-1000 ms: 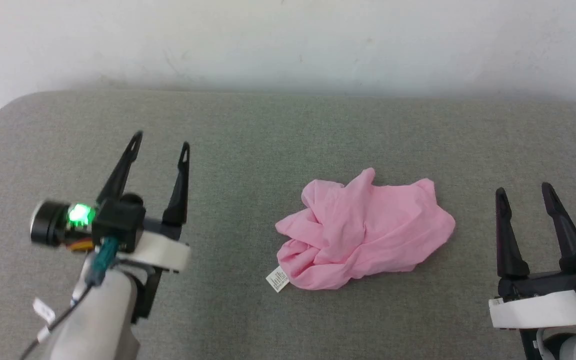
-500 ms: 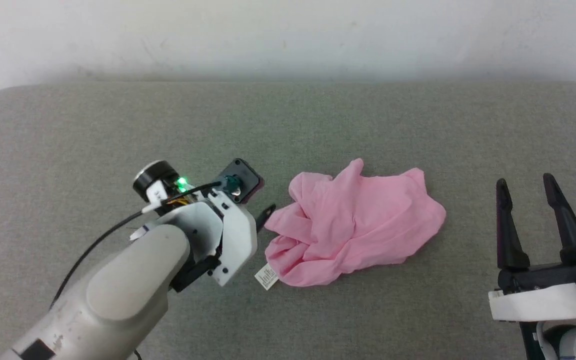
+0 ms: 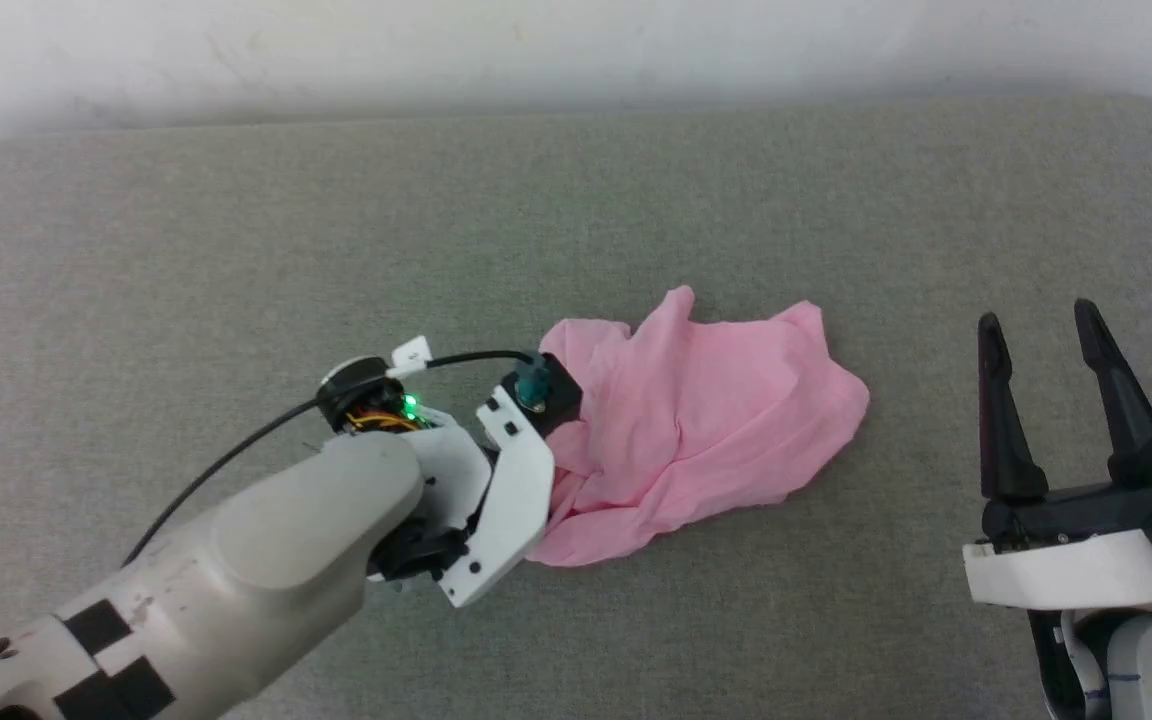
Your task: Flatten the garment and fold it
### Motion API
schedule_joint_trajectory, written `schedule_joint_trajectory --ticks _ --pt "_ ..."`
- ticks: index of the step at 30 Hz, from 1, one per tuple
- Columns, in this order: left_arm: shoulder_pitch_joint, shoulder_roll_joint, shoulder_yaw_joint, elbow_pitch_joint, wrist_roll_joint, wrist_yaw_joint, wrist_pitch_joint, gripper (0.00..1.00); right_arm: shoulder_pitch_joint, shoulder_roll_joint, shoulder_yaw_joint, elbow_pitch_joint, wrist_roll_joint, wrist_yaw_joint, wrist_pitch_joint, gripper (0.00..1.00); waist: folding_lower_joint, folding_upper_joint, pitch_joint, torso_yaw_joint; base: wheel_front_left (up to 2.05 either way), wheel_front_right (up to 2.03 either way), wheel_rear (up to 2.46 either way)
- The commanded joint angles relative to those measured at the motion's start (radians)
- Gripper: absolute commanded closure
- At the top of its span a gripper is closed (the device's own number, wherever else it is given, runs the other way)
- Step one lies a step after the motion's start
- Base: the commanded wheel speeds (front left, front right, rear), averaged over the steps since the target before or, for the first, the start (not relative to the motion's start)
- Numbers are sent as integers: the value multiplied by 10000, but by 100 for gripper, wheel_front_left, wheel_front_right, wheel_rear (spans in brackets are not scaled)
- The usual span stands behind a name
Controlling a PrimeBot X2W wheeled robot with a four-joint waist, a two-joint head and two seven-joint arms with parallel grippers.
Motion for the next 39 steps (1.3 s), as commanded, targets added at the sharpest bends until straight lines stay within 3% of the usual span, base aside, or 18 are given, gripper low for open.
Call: schedule_joint_trajectory --ticks 1,6,8,15,18,23,25,31,32,33,39 --pt "-81 -164 -83 147 18 -64 218 0 -189 24 33 -4 1 -21 -47 0 -2 -1 293 -205 0 0 0" --pt "525 -241 -100 -140 747 -64 1104 0 -321 24 20 34 5 -21 -47 0 -2 -1 472 -312 0 0 0" --pt "490 -109 -101 -258 722 -64 848 100 -287 24 -89 35 -9 -21 -47 0 -2 -1 438 -226 0 0 0" --pt "118 643 846 224 -108 -62 -2881 100 -176 24 -239 -12 -41 -21 -47 0 -2 -1 155 138 0 0 0" --pt "469 1172 1530 353 -375 278 -4058 100 -90 24 -213 -46 -29 -21 -47 0 -2 -1 97 287 0 0 0" --pt "1530 2079 2169 595 -830 1110 -5099 100 58 24 -168 -58 -41 -21 -47 0 -2 -1 114 537 0 0 0" --pt "1739 2194 2162 700 -813 1278 -5191 100 75 24 -176 -55 -53 -21 -47 0 -2 -1 126 592 0 0 0" --pt "2855 1845 2086 1453 -1259 1617 -5573 100 22 24 82 45 -301 -21 -47 0 -2 -1 20 877 0 0 0" --pt "2932 1694 2146 1540 -1294 1678 -5811 65 -13 24 142 50 -407 -21 -47 0 -2 -1 -45 935 0 0 0" --pt "2984 1555 2230 1601 -1285 1744 -6156 0 -56 24 190 42 -525 -21 -47 0 -2 -1 -122 998 0 0 0" --pt "3105 1249 2731 1630 -427 2834 -8510 0 -689 -53 401 -180 -1143 -21 -47 0 -2 -1 -593 1357 0 0 0"
